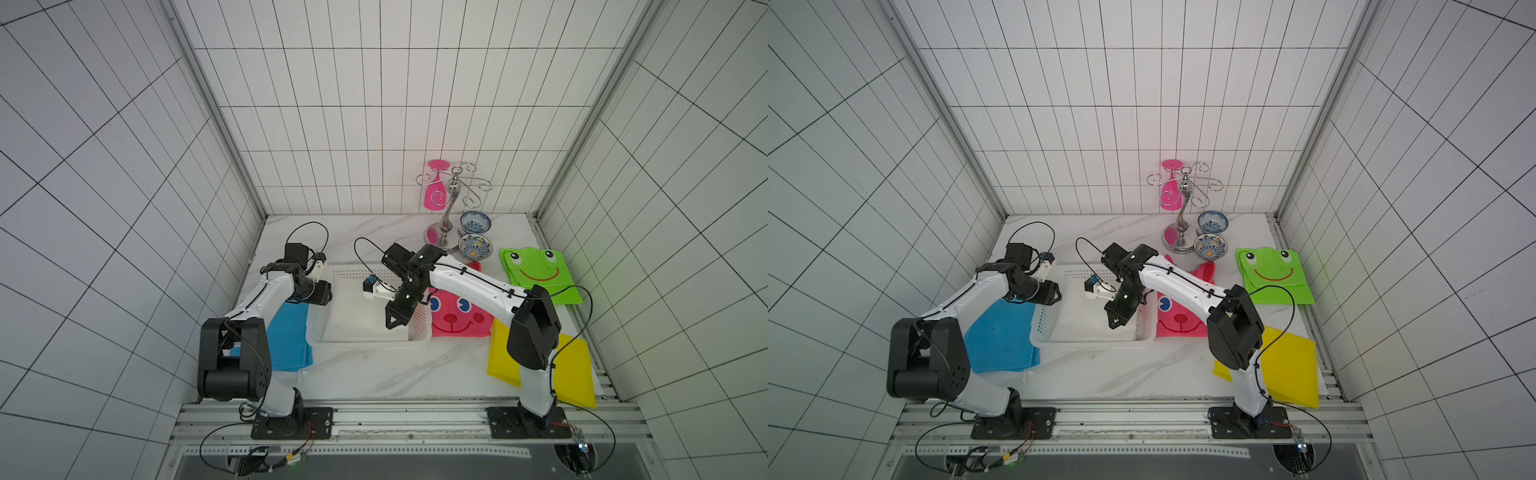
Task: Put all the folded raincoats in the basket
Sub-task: Place the raincoat in the basket.
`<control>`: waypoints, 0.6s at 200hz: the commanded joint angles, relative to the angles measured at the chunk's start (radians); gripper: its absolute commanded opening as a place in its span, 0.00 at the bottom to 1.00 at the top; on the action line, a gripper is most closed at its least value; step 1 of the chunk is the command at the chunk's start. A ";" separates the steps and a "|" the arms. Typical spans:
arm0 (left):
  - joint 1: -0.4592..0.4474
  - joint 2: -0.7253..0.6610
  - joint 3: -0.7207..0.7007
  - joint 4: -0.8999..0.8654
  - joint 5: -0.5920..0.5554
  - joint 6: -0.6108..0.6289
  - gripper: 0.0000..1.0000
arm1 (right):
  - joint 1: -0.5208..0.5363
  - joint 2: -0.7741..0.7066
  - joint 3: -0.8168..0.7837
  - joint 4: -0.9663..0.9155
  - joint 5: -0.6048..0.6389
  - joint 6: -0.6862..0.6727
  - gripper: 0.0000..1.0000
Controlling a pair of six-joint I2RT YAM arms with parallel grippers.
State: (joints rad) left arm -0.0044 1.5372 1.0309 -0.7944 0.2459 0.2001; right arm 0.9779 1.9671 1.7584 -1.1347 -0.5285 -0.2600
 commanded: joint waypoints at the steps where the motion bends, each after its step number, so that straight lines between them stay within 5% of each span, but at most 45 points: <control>1: 0.006 0.017 0.028 -0.019 0.034 -0.004 0.58 | 0.032 0.045 -0.016 -0.063 0.092 -0.030 0.05; 120: 0.018 0.049 0.037 -0.041 0.041 -0.004 0.56 | 0.004 0.221 -0.011 0.028 0.359 0.017 0.00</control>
State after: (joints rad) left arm 0.0086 1.5726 1.0401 -0.8322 0.2821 0.1978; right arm 1.0080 2.1407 1.7576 -1.1511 -0.2615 -0.2729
